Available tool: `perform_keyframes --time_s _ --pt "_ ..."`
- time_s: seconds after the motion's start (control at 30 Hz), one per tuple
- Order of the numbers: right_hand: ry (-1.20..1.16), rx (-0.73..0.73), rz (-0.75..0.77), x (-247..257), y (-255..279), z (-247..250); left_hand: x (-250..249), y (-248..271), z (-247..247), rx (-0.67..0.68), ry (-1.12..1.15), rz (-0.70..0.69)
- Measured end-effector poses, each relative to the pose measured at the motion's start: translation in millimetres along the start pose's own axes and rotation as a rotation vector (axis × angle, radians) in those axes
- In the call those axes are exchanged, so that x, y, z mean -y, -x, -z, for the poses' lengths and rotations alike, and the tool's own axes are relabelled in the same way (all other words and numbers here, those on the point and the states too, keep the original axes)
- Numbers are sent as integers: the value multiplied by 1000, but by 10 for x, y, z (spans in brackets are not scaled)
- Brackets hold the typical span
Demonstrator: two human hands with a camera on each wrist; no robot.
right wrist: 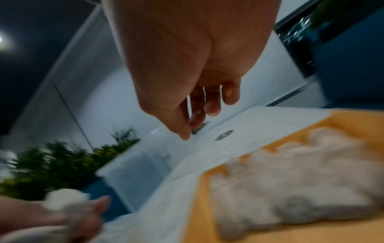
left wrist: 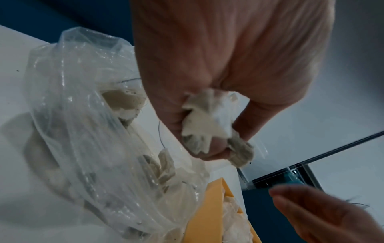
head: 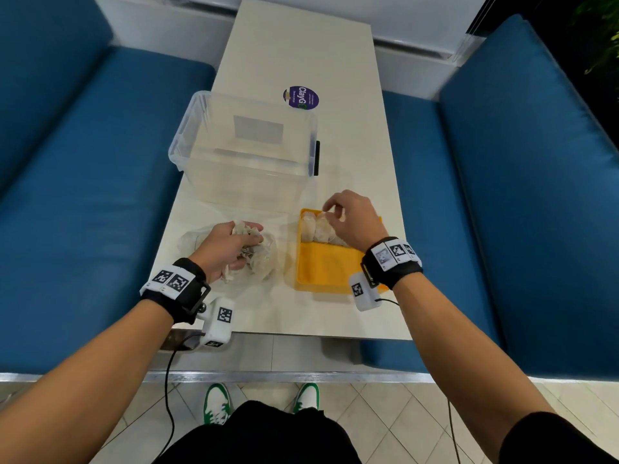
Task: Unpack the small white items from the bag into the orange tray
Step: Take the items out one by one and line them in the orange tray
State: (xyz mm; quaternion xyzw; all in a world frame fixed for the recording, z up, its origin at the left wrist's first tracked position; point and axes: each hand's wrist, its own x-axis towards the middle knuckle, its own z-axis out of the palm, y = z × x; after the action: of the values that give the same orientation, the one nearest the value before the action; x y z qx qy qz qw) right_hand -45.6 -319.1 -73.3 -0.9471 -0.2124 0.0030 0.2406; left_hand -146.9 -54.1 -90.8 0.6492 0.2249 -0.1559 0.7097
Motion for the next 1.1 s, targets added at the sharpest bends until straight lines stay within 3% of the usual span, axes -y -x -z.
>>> perform_keyframes --time_s 0.17,0.37,0.67,1.1 --pt "-239 116 125 590 -42 -130 -25 40 -6 46 22 -42" --pt "-345 241 52 889 -46 -323 -60 141 -15 109 -34 -121" --pt "-566 121 -36 969 -3 -382 -56 162 24 53 -16 -115" --pt "-464 4 5 951 -32 -319 -19 157 -3 -9 -153 -196"
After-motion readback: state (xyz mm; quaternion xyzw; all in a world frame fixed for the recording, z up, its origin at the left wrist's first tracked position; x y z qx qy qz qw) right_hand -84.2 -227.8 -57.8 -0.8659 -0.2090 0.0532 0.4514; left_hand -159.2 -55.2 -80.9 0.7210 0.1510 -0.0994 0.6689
